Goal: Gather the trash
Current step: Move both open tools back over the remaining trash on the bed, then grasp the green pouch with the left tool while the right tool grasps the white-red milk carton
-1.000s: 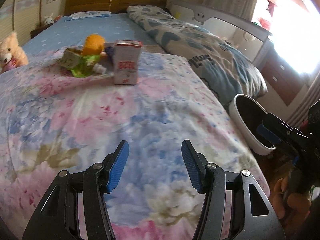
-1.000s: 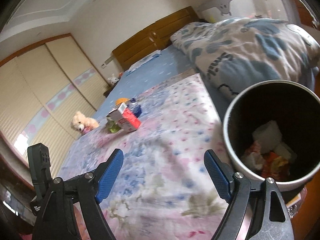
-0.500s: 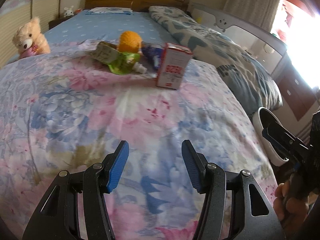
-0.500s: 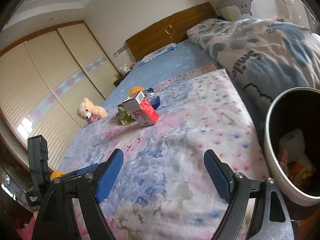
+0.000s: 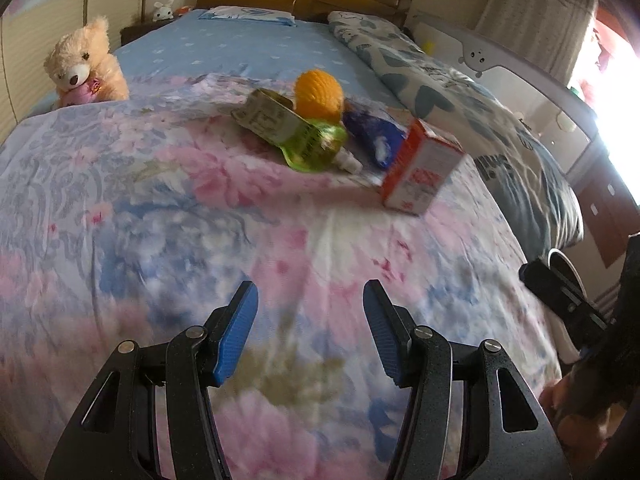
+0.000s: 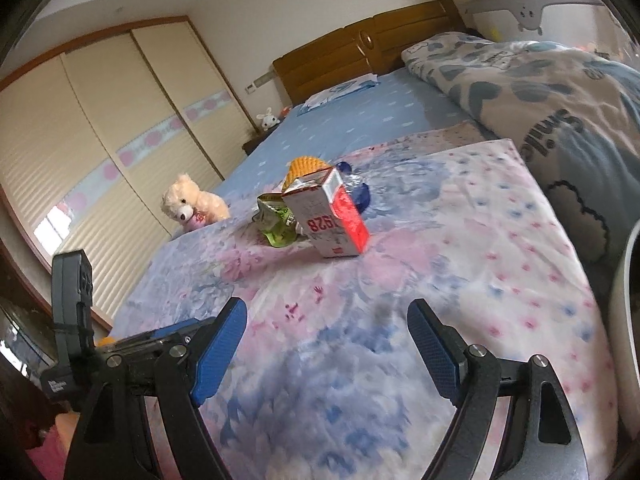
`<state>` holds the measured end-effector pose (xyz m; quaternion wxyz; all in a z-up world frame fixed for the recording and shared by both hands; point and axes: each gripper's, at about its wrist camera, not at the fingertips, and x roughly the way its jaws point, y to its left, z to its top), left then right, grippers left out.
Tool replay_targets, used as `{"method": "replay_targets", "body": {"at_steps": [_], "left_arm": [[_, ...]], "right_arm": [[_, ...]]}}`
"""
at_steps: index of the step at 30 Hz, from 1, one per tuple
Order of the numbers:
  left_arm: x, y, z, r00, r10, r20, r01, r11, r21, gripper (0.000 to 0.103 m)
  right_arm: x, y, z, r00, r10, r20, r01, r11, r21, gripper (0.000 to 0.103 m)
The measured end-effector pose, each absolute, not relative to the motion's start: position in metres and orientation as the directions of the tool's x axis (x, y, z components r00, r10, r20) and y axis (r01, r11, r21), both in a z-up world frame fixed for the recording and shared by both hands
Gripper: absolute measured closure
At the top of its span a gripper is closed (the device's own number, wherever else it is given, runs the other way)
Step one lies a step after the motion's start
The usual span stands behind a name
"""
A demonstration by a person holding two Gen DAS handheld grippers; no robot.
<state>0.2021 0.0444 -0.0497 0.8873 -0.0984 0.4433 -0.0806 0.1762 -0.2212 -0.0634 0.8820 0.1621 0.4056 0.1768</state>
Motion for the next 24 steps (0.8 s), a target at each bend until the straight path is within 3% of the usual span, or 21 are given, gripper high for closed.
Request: {"method": "replay_targets", "body": {"at_steps": [17,18,21,24], "left_arm": [[0.304,0.087,-0.053,0.577,-0.235,-0.782,-0.006,0.956,-0.292,0.048],[0.309,0.087,-0.053,0.575,-0.236,-0.783,-0.016,0.954,-0.3,0.048],[0.326,0.082,-0.05,0.564,-0.235,-0.792,-0.043,0.949,-0.313,0.048],[0.341,0.07,-0.047,0.55,-0.231,-0.802,-0.062,0.947,-0.315,0.042]], "right_arm": [[0.275,-0.164,-0.095,0.611,0.359,-0.705,-0.17,0.93,0.326,0.02],[0.279,-0.164,-0.096,0.609,0.362,-0.705,-0.171,0.929,0.33,0.021],[0.29,-0.165,-0.103,0.59,0.369,-0.718,-0.168,0.926,0.338,0.049],[0.292,-0.175,-0.101,0.57,0.396,-0.72,-0.176,0.915,0.363,0.053]]}}
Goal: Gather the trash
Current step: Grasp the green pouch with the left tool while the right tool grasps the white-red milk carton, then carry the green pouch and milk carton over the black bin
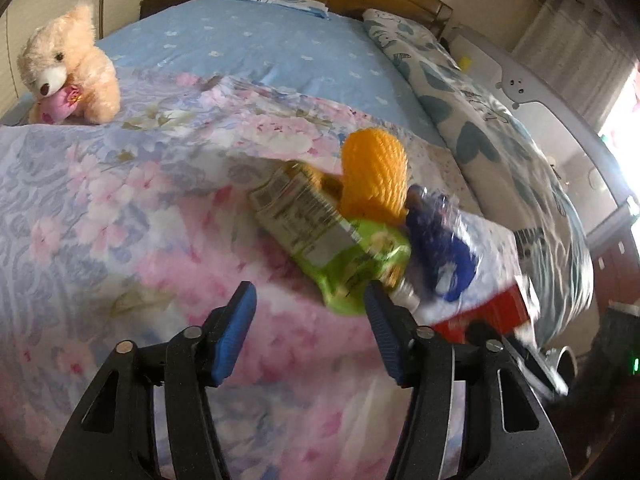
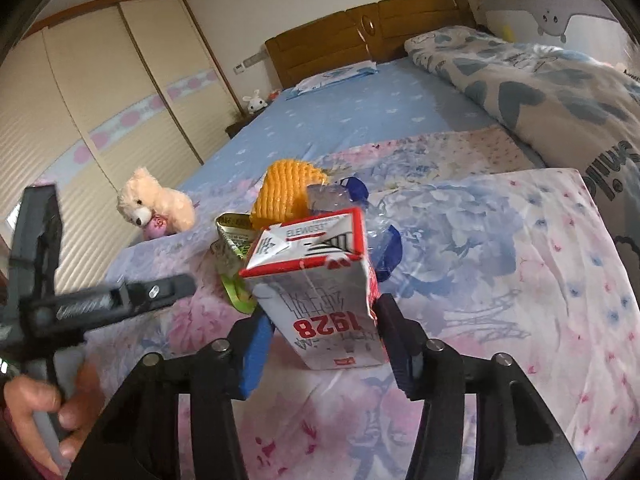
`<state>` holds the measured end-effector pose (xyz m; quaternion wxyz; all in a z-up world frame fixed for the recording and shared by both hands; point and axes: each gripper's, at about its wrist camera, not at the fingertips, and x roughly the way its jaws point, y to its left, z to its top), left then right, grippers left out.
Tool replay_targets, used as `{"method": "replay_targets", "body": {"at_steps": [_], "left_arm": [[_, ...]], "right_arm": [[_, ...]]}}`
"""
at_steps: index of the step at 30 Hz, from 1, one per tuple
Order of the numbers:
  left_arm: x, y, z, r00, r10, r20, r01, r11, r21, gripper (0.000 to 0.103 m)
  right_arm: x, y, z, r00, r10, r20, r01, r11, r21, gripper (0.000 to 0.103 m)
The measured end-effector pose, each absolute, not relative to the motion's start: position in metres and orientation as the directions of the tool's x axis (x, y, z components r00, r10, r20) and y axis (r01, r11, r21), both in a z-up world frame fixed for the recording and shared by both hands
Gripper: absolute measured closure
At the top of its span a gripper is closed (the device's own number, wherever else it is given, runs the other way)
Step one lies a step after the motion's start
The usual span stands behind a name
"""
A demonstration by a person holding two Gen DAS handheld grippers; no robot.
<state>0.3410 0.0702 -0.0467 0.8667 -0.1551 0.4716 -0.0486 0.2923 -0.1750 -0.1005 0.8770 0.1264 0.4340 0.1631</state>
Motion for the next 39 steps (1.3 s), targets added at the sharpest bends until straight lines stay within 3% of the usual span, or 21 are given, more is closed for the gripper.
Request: {"method": "replay_targets", "body": {"at_steps": [5,10,12,15,20,30,34,37,39], "left_arm": [[0.372,0.048,-0.049,0.532,-0.201,-0.823,-0.093,0.952,-0.292,0.029],[0.386,0.041,-0.069,0.526,-0.181,-0.831,-0.121,0.951,-0.284,0.03],[0.379,0.038,-0.066,0.561,-0.215,-0.799,-0.072,0.949,-0.306,0.063],[0.368,0.03,-0.06,0.584,-0.217,-0.782,-0.02,0.959,-0.282,0.087],[0.328,0.029,-0.051,0.588,-0.29,-0.755,0.042,0.943,-0.33,0.098],[0.209,0.017,-0.039,0.497,-0.391,-0.775,0.188,0.92,-0.344,0.098],[0.19,0.007,-0.046,0.487,-0.342,-0.803,0.18,0.94,-0.291,0.097],[0.186,0.003,-0.05,0.501,-0.319,-0.805,0.141,0.947,-0.288,0.083],[0.184,0.001,-0.053,0.517,-0.274,-0.811,0.114,0.961,-0.252,0.064]], "right_arm": [[0.281,-0.201,-0.093,0.527,0.429,-0.733,-0.153,0.897,0.415,0.055],[0.261,-0.225,-0.09,0.508,0.447,-0.736,-0.133,0.886,0.445,0.055],[0.253,-0.232,-0.089,0.511,0.452,-0.731,-0.137,0.882,0.45,0.055],[0.243,-0.238,-0.084,0.525,0.463,-0.714,-0.149,0.876,0.459,0.055],[0.222,-0.249,-0.075,0.571,0.475,-0.67,-0.149,0.862,0.484,0.055],[0.167,-0.267,-0.063,0.583,0.436,-0.686,-0.122,0.881,0.456,0.055],[0.155,-0.278,-0.067,0.577,0.423,-0.699,-0.097,0.885,0.455,0.055],[0.149,-0.284,-0.067,0.579,0.417,-0.701,-0.078,0.884,0.462,0.055],[0.146,-0.286,-0.064,0.584,0.417,-0.696,-0.079,0.883,0.462,0.055]]}}
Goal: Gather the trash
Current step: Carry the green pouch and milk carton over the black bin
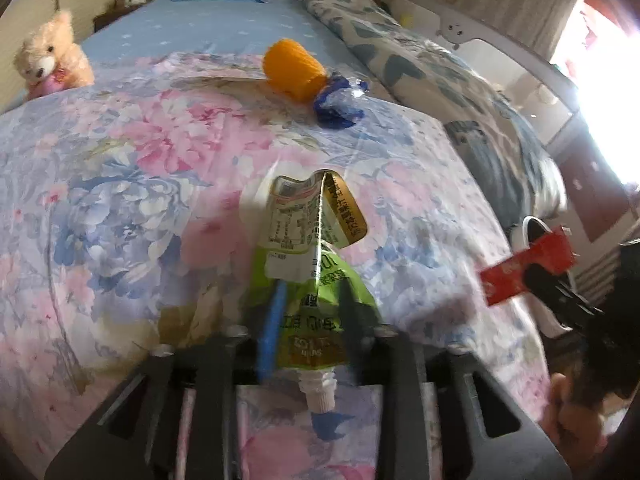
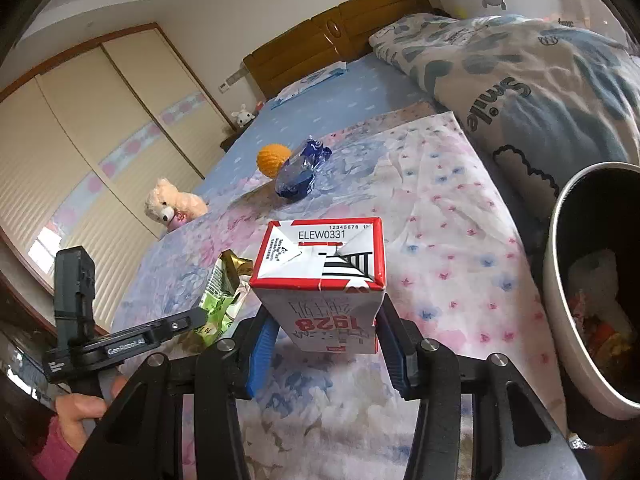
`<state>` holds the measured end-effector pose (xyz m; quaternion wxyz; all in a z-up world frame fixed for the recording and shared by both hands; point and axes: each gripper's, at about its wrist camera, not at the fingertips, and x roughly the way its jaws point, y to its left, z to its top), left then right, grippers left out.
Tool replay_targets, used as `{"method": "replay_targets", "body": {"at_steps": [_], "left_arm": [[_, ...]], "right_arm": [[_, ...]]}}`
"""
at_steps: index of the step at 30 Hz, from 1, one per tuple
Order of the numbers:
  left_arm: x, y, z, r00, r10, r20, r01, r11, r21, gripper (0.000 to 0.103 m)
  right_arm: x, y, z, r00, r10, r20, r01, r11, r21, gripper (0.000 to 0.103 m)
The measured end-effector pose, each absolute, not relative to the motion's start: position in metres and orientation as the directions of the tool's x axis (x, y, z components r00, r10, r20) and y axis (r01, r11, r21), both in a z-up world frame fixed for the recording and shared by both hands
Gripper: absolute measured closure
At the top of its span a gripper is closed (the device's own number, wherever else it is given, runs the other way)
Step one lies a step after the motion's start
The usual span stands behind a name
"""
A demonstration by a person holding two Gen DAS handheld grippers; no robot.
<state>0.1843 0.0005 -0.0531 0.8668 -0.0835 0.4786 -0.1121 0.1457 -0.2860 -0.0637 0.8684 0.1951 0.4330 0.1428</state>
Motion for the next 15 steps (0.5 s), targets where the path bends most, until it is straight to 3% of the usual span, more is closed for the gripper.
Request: {"method": "replay_targets", "body": {"at_steps": [3,4,5,6,15], "left_arm": [[0.188,-0.003,-0.058,0.538,-0.256,-0.803,0.112,0.966,-0.232,0.067],[0.187,-0.005,-0.059,0.549,-0.25,-0.798,0.115,0.968,-0.225,0.074],[0.187,-0.005,-0.058,0.551,-0.267,-0.79,0.127,0.963,-0.236,0.088],[0.186,-0.008,-0.057,0.559,-0.254,-0.789,0.129,0.967,-0.22,0.092],[0.162,-0.037,-0.039,0.566,-0.309,-0.765,0.212,0.95,-0.227,0.095]], "right_arm": [[0.139,-0.289,-0.058,0.594,0.415,-0.689,-0.083,0.884,0.46,0.055],[0.138,-0.29,-0.058,0.596,0.413,-0.688,-0.083,0.885,0.459,0.055],[0.136,-0.291,-0.057,0.598,0.411,-0.688,-0.082,0.885,0.458,0.055],[0.134,-0.293,-0.056,0.6,0.41,-0.688,-0.078,0.885,0.459,0.055],[0.112,-0.311,-0.046,0.621,0.385,-0.683,-0.057,0.891,0.451,0.055]]}}
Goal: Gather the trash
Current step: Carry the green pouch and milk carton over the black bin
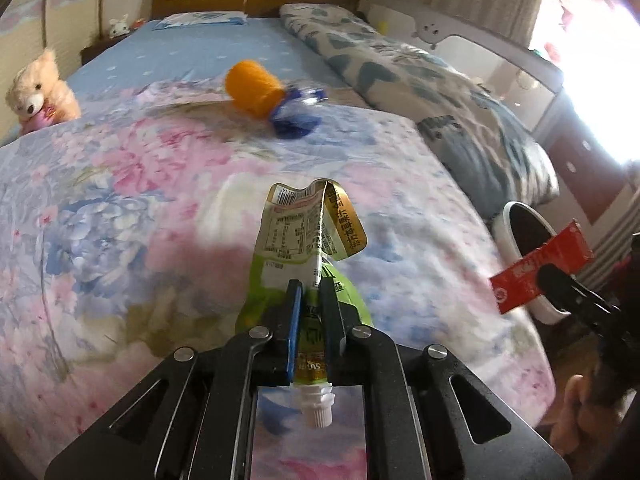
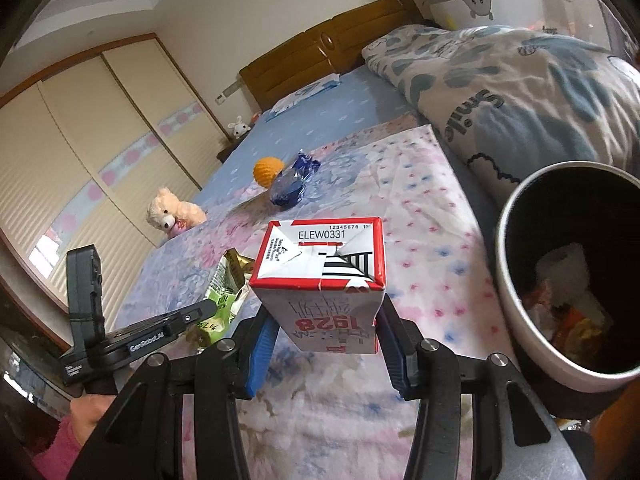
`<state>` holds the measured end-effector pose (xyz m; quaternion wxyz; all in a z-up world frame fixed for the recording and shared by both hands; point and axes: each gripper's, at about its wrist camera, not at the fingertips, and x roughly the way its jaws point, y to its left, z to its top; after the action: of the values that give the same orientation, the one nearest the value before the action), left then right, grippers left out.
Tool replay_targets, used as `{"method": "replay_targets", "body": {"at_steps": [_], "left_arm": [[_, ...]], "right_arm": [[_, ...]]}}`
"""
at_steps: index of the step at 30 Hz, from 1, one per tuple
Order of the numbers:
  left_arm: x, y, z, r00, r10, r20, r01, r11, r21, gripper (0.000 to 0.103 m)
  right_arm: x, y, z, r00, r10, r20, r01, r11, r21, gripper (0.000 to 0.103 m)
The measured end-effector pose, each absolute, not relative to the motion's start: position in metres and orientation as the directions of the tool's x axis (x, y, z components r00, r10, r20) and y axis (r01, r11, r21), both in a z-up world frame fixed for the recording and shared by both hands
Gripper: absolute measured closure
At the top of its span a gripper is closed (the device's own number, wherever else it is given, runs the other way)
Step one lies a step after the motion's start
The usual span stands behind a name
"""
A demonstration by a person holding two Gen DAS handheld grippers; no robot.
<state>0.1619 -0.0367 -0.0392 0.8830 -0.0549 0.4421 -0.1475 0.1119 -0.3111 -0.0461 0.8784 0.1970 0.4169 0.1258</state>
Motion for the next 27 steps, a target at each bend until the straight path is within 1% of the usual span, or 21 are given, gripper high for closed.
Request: {"method": "replay_targets", "body": {"at_steps": [7,12,19,27], "left_arm": [[0.139,-0.075,-0.022,0.554,-0.383,-0.739,0.305,0.92,-0.247,0.095],[0.122,-0.106,-0.015,0.541,-0.417,-0.731,0.372,0.897,-0.237,0.095],[0.108,-0.141,-0.011,0.517,-0.452,-0.727,0.448,0.867,-0.22,0.095],[0.108,-0.176,-0.007,0.49,-0.477,-0.729,0.508,0.837,-0.206,0.095]], "right_arm": [[0.088,-0.333,-0.034,0.65,0.354,-0.672,-0.023,0.893,0.449,0.055],[0.07,-0.349,-0.027,0.672,0.325,-0.665,0.003,0.897,0.442,0.055],[0.051,-0.377,-0.024,0.692,0.283,-0.665,0.059,0.895,0.442,0.055],[0.041,-0.408,-0.021,0.708,0.227,-0.669,0.117,0.896,0.428,0.055]]}}
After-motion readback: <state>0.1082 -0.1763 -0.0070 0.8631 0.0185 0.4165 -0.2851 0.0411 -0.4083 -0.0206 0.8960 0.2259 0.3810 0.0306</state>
